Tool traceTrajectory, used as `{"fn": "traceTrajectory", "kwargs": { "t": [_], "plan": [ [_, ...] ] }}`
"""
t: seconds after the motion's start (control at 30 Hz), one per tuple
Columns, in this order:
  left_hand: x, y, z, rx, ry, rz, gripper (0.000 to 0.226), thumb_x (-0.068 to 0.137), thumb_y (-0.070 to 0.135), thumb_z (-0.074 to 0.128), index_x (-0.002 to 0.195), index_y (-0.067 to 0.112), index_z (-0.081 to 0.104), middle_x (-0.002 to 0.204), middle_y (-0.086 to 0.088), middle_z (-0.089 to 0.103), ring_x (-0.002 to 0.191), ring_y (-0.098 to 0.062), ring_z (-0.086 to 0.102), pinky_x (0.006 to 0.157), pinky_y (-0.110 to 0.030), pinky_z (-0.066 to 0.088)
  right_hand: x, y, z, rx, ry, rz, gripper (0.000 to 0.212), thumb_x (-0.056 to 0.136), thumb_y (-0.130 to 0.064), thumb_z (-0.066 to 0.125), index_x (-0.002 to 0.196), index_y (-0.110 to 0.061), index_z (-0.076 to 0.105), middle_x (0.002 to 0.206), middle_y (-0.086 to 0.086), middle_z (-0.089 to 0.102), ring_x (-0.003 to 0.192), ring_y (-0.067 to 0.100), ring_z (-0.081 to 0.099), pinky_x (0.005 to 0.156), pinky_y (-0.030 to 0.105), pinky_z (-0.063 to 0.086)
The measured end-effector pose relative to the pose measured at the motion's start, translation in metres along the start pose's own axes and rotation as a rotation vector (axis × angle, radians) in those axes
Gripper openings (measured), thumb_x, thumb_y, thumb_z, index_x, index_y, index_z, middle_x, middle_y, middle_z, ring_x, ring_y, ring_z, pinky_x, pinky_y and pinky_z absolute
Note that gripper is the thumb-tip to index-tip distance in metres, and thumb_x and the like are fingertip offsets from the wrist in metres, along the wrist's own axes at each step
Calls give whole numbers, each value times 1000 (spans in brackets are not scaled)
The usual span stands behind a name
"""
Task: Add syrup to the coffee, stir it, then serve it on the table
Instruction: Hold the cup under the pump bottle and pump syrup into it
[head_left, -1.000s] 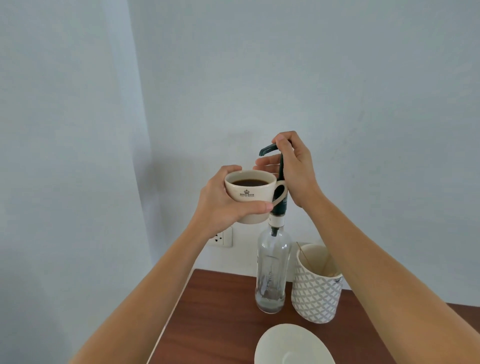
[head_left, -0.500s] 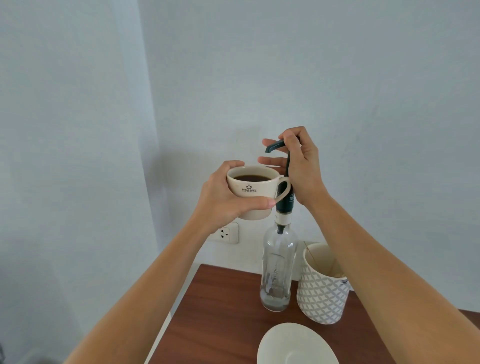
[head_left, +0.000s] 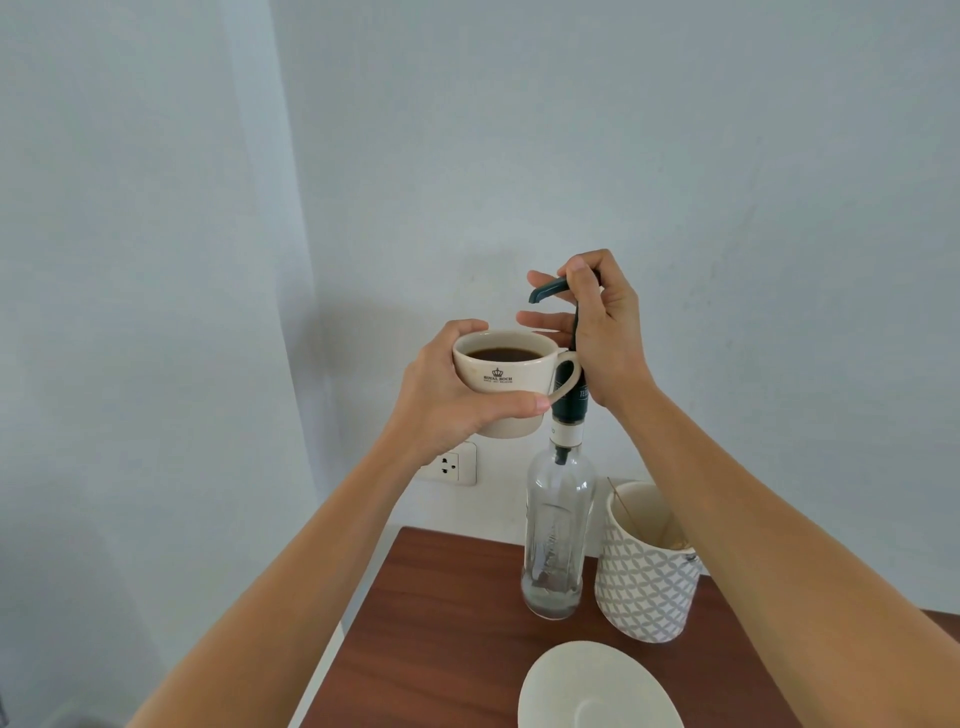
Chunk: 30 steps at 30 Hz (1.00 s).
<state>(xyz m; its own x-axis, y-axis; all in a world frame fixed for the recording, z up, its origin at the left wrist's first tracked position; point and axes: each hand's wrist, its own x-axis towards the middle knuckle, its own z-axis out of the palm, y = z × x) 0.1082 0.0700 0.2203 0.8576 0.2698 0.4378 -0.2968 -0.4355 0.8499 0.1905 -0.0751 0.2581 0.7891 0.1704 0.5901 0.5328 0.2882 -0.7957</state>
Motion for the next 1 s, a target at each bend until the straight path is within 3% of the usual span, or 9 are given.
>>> {"fn": "traceTrajectory", "kwargs": {
  "t": [0.17, 0.4, 0.63, 1.0],
  "plan": [
    [1, -1, 1, 0, -3, -1, 103, 32, 56, 89, 126, 32, 57, 111, 12, 70, 105, -11, 68, 84, -31, 59, -1, 0, 0, -1, -7, 0, 19, 104, -27, 46, 97, -11, 51, 94, 4, 74, 75, 27, 77, 76, 63, 58],
    [3, -2, 1, -1, -6, 4, 100, 33, 54, 90, 125, 33, 57, 111, 12, 70, 105, -10, 68, 85, -32, 60, -1, 1, 0, -11, -16, -17, 19, 105, -26, 45, 97, -10, 52, 78, -13, 73, 77, 15, 77, 74, 68, 56],
    [3, -3, 2, -3, -8, 1, 102, 33, 55, 90, 126, 32, 57, 112, 12, 70, 106, -11, 68, 87, -33, 60, -2, 0, 1, -36, 2, -14, 19, 104, -27, 46, 96, -11, 51, 97, 8, 73, 77, 25, 78, 73, 65, 58],
    [3, -4, 3, -10, -4, -6, 101, 32, 54, 90, 124, 31, 58, 110, 13, 71, 104, -10, 69, 85, -32, 60, -3, 1, 0, -44, 14, -26, 19, 104, -26, 47, 94, -11, 52, 96, 8, 73, 78, 25, 78, 72, 62, 59]
  ]
}}
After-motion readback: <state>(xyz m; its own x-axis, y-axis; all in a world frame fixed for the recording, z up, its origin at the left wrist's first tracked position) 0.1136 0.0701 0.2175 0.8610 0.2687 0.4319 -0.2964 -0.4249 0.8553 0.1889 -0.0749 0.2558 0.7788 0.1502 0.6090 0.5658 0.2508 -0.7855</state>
